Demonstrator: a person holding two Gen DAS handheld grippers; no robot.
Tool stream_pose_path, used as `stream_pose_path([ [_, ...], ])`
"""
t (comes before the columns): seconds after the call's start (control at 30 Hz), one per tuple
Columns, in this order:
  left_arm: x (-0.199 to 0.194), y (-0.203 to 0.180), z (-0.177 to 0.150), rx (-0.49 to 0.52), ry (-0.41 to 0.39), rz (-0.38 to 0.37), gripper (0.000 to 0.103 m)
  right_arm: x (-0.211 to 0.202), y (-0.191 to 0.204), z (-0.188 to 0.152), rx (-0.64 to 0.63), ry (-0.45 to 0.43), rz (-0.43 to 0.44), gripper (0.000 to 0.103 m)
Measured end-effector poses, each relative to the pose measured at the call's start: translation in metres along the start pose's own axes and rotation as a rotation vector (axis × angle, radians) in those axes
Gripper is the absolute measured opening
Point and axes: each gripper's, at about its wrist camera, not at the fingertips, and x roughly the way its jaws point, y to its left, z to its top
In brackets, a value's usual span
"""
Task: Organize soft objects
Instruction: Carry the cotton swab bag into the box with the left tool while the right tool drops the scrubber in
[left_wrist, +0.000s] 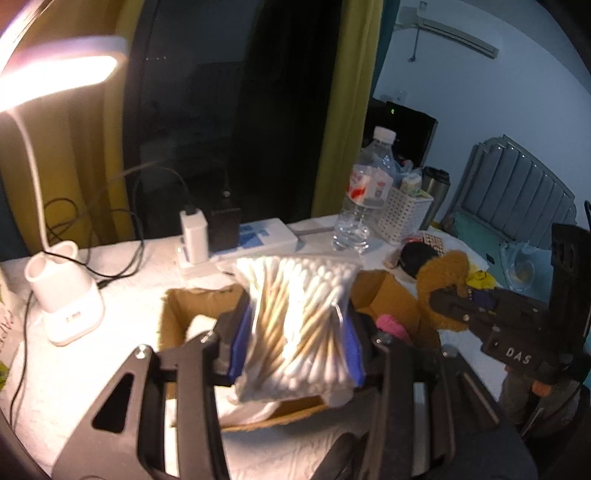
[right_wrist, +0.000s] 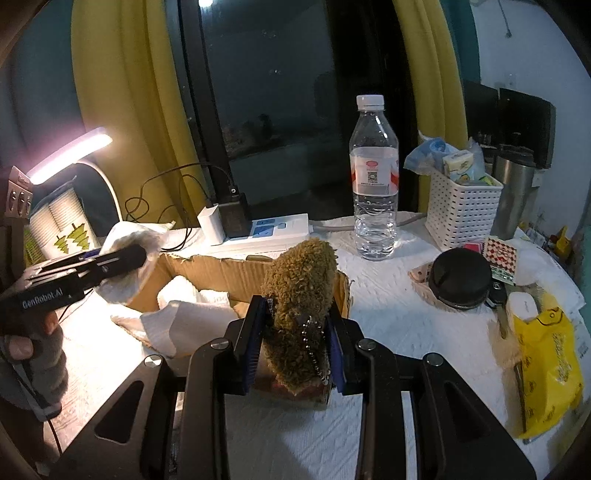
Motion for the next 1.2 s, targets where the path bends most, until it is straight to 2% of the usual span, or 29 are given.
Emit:
stream_pose_path([
  [0.17,0.025,-0.008,-0.003,0.001,0.034,-0.005,0.044,0.02,0.0,0.002,-0.001,0.01,0.032,0.033],
  [0.4,0.061,0.001,-0.017,-0.025,0.138,0.023,0.044,0.054,-0.001,-0.003,-0.013,0.071,0.04,0.033],
  [0.57,0.078,0.006,-0.027,-0.035,0.196,0.037,0.045,0.072,-0.003,-0.009,-0.009,0.117,0.039,0.033],
  [0.73,0.082,0.006,-0.029,-0.039,0.216,0.042,0.046,0.075,-0.002,-0.01,-0.017,0.129,0.032,0.034],
  [0.77,0.081,0.006,-0.029,-0.04,0.213,0.044,0.051,0.076,-0.002,-0.01,-0.016,0.132,0.032,0.034],
  [0.87,0.074,0.005,-0.026,-0.039,0.192,0.046,0.056,0.074,0.0,-0.01,-0.023,0.135,0.027,0.04],
  [0.9,0.071,0.005,-0.025,-0.038,0.184,0.049,0.065,0.072,0.001,-0.009,-0.026,0.132,0.024,0.043],
  [0.97,0.064,0.004,-0.023,-0.042,0.163,0.05,0.077,0.067,0.002,-0.008,-0.03,0.121,0.017,0.059],
  [1.13,0.048,-0.002,-0.02,-0.043,0.13,0.053,0.078,0.053,0.006,-0.009,-0.044,0.105,-0.012,0.063],
  [1.2,0.04,-0.005,-0.02,-0.045,0.117,0.05,0.084,0.047,0.006,-0.01,-0.037,0.106,-0.017,0.063],
])
